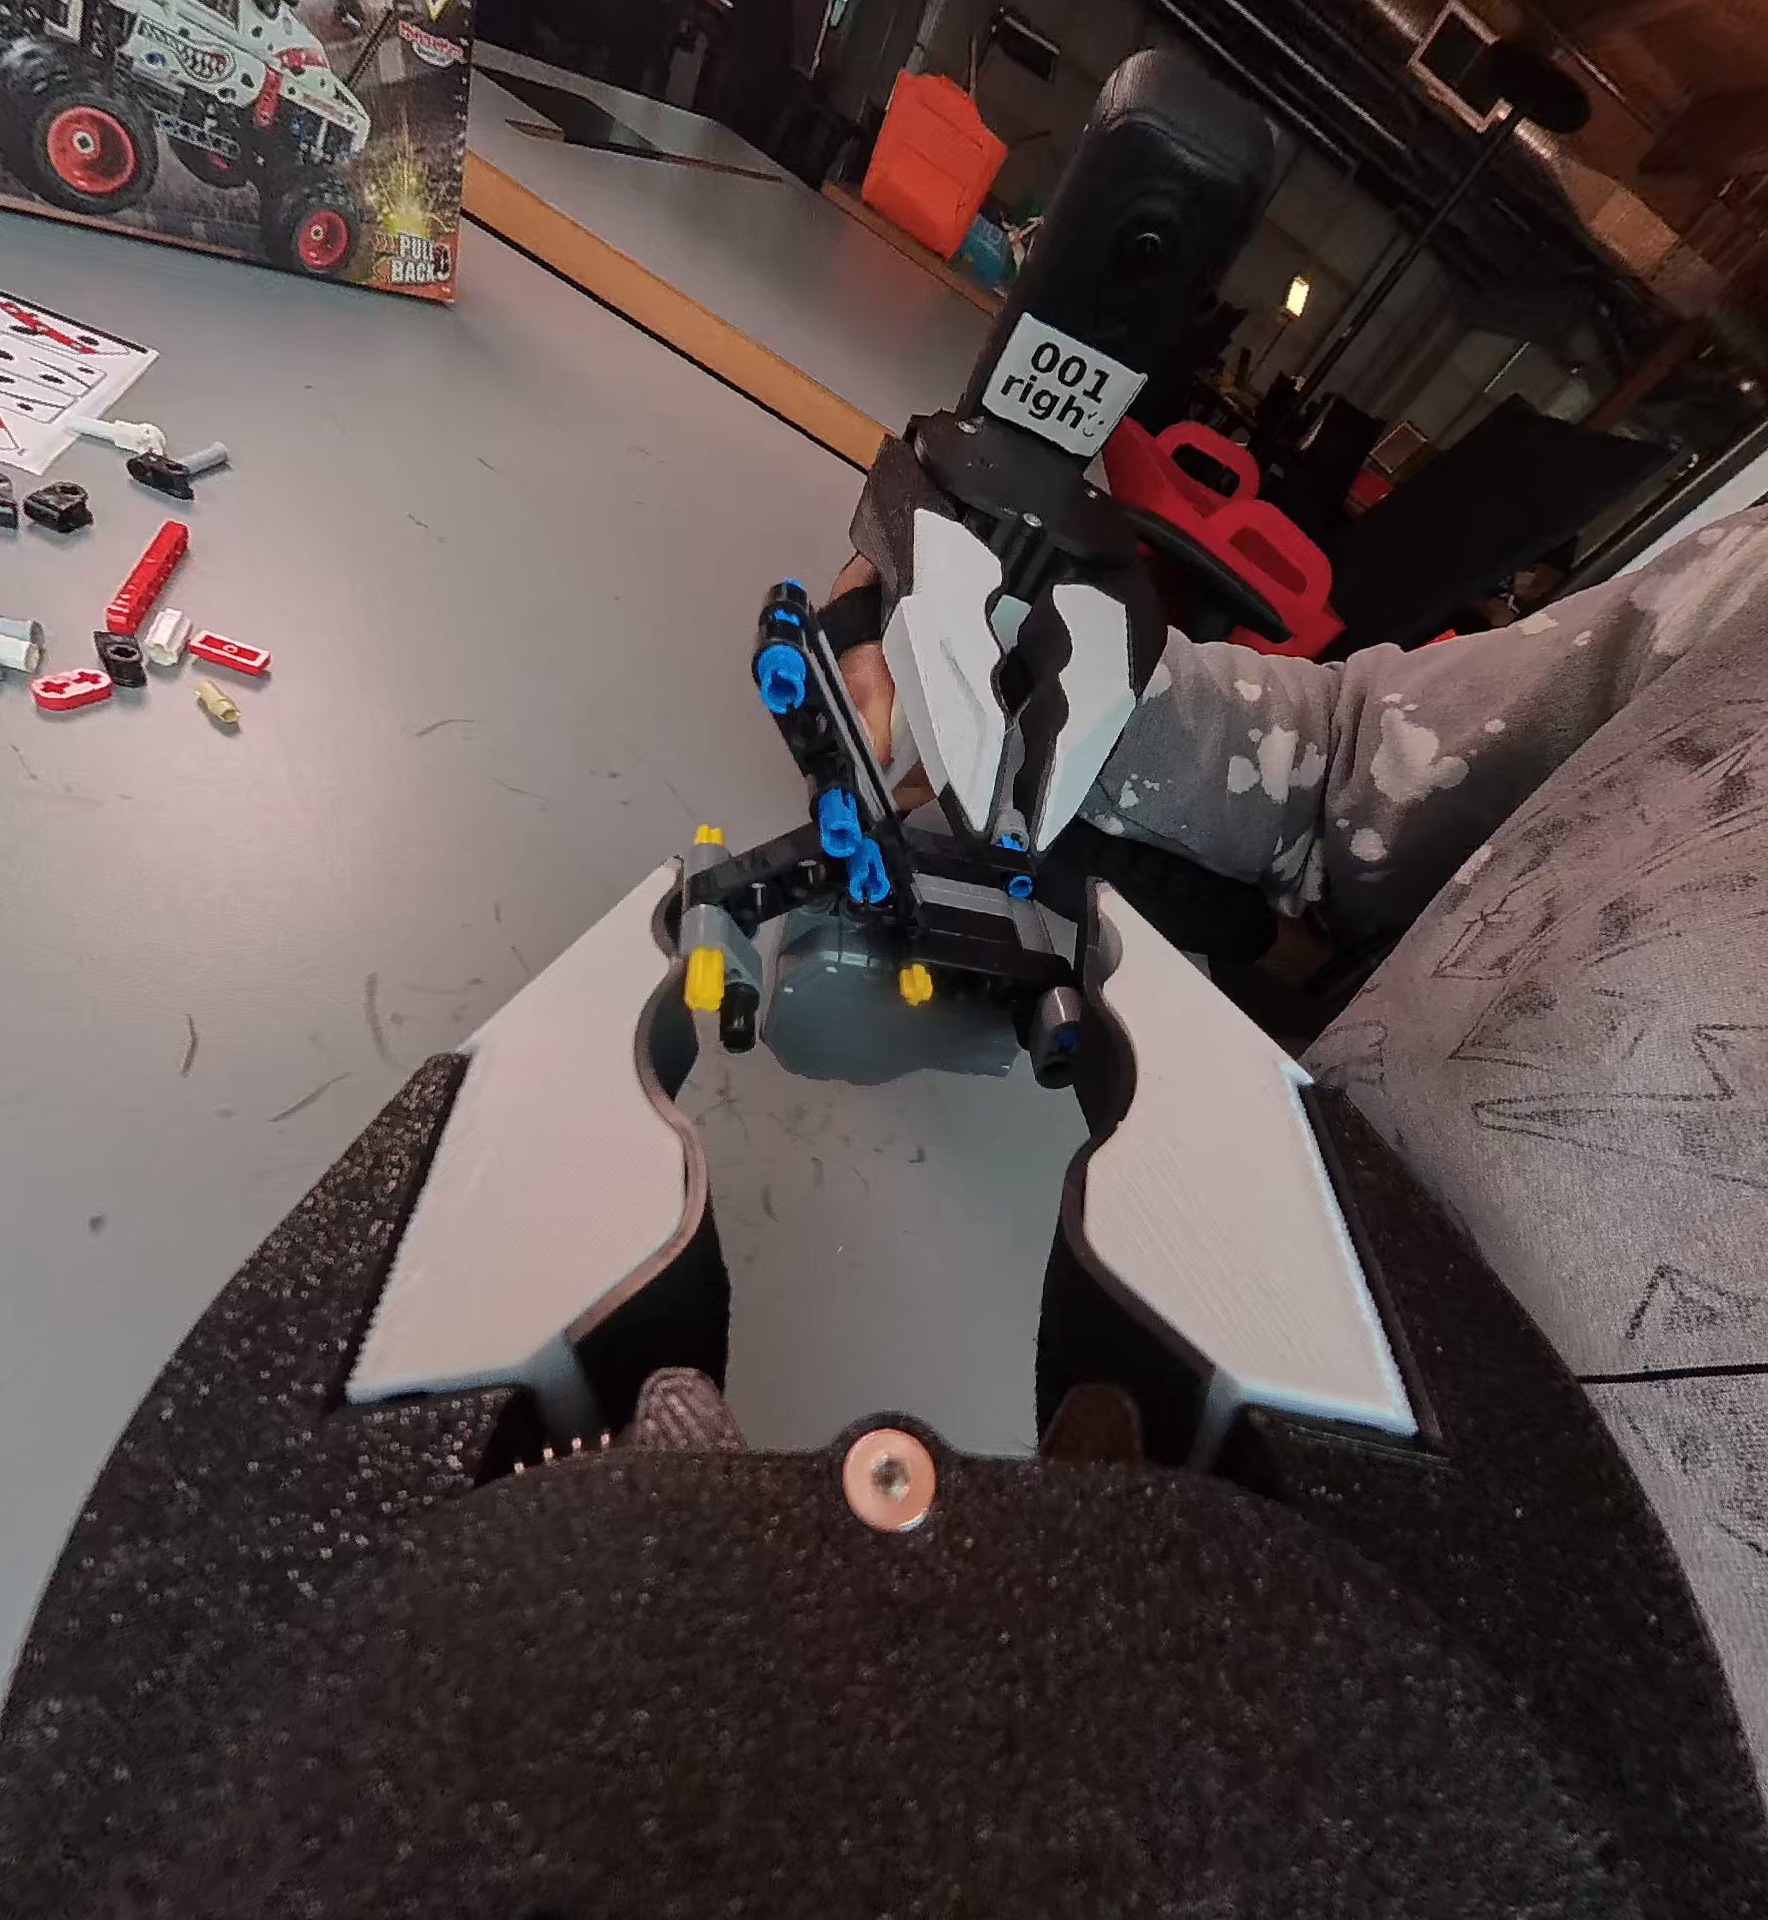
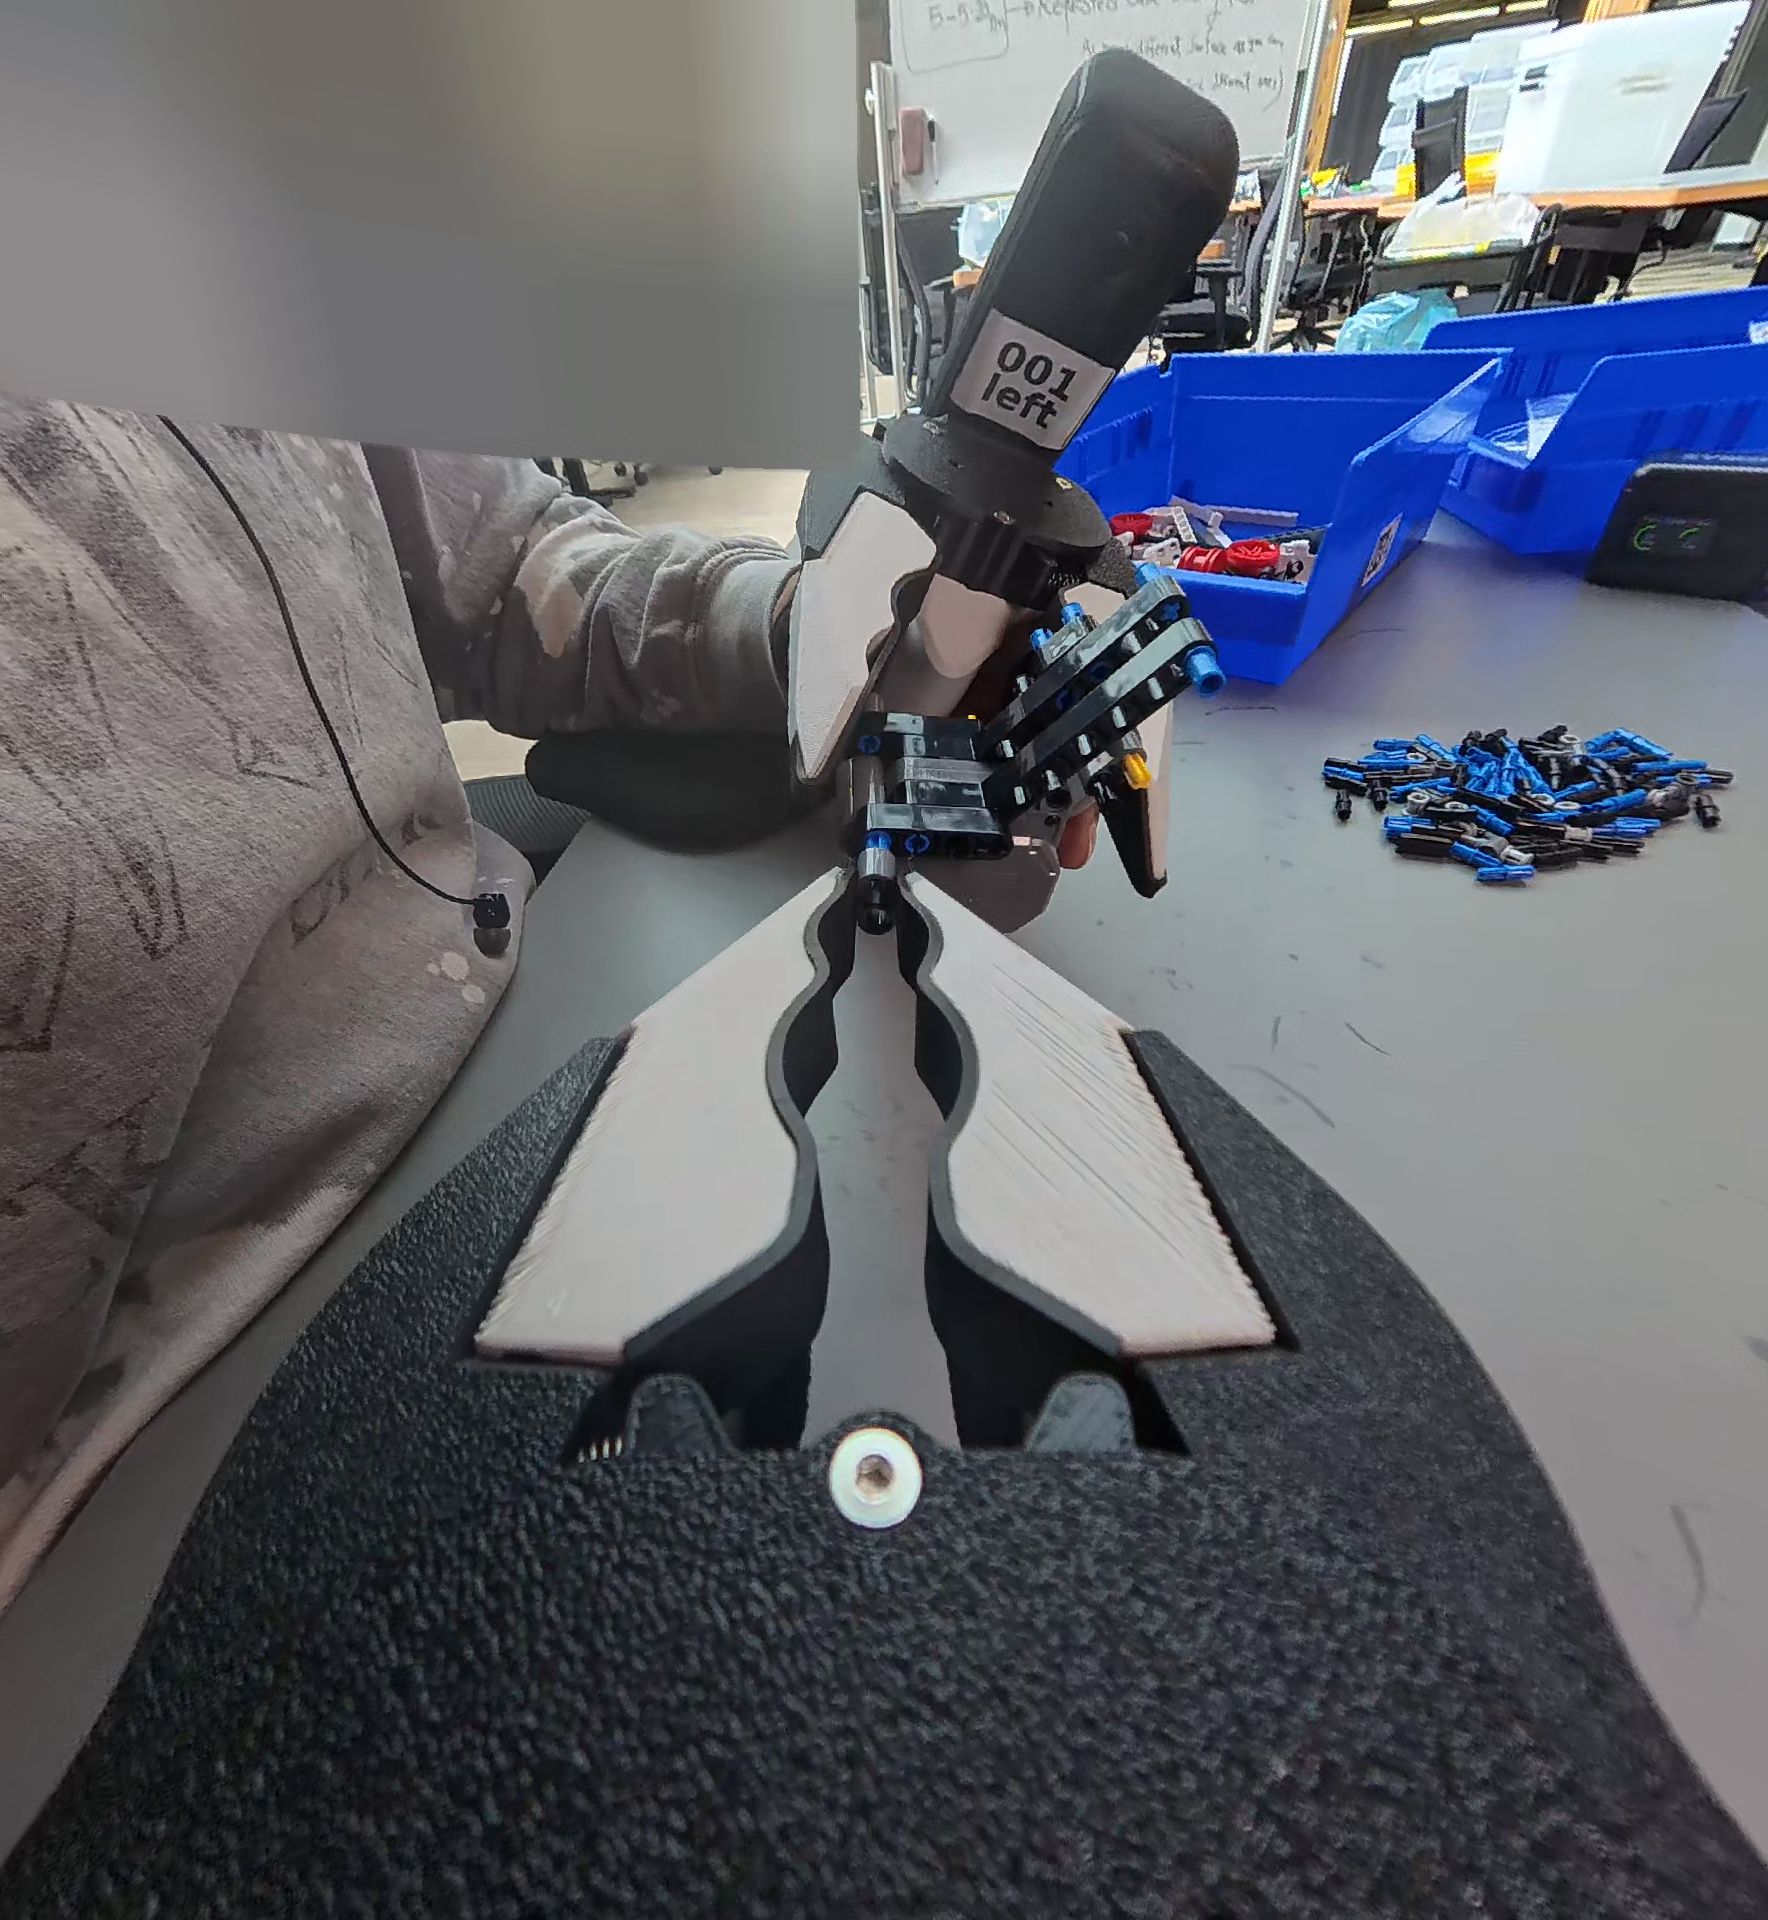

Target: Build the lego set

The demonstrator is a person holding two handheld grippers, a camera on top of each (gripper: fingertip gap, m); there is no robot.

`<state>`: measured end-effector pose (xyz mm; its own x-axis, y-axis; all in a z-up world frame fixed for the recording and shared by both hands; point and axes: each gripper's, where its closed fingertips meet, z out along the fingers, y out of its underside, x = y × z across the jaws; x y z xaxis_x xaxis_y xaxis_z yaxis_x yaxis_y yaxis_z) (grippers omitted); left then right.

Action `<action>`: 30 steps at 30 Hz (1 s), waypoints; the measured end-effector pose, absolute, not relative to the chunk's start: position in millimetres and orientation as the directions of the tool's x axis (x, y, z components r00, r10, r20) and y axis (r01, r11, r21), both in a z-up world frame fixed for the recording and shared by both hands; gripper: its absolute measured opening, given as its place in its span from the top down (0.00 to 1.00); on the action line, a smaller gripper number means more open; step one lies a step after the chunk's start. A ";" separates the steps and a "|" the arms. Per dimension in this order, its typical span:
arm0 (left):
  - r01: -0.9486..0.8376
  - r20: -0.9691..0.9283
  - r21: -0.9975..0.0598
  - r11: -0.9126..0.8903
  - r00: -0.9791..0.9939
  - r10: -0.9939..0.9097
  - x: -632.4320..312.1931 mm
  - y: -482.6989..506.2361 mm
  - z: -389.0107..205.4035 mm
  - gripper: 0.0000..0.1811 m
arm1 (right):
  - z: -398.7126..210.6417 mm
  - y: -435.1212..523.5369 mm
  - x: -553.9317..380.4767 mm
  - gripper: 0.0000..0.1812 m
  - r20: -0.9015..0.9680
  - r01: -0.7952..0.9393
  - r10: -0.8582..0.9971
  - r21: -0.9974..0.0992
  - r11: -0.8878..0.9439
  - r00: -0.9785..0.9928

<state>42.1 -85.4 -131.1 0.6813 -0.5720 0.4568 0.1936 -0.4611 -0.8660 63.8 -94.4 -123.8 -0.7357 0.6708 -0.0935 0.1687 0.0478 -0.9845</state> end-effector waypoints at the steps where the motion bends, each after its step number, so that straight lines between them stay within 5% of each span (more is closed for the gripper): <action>1: 0.199 0.460 -0.865 -0.460 0.680 -0.571 41.5 -85.4 -130.2 0.60 | -123.3 -94.4 63.2 0.96 -0.091 0.166 0.674 -0.985 0.048 -0.733; 18: 0.142 0.426 -0.864 -0.483 0.717 -0.551 42.0 -87.2 -140.5 0.62 | -129.0 -96.3 63.3 0.96 -0.028 0.159 0.688 -0.979 0.127 -0.725; 30: -0.103 0.192 -0.883 -0.458 0.811 -0.552 38.3 -87.1 -155.9 0.69 | -143.3 -96.0 66.8 0.96 -0.013 0.217 0.680 -0.952 0.215 -0.733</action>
<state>38.3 -87.1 -155.9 0.8114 -0.5521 0.1920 -0.1029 -0.4582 -0.8829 66.8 -96.0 -143.3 -0.7334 0.6796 -0.0133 0.2169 0.2154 -0.9521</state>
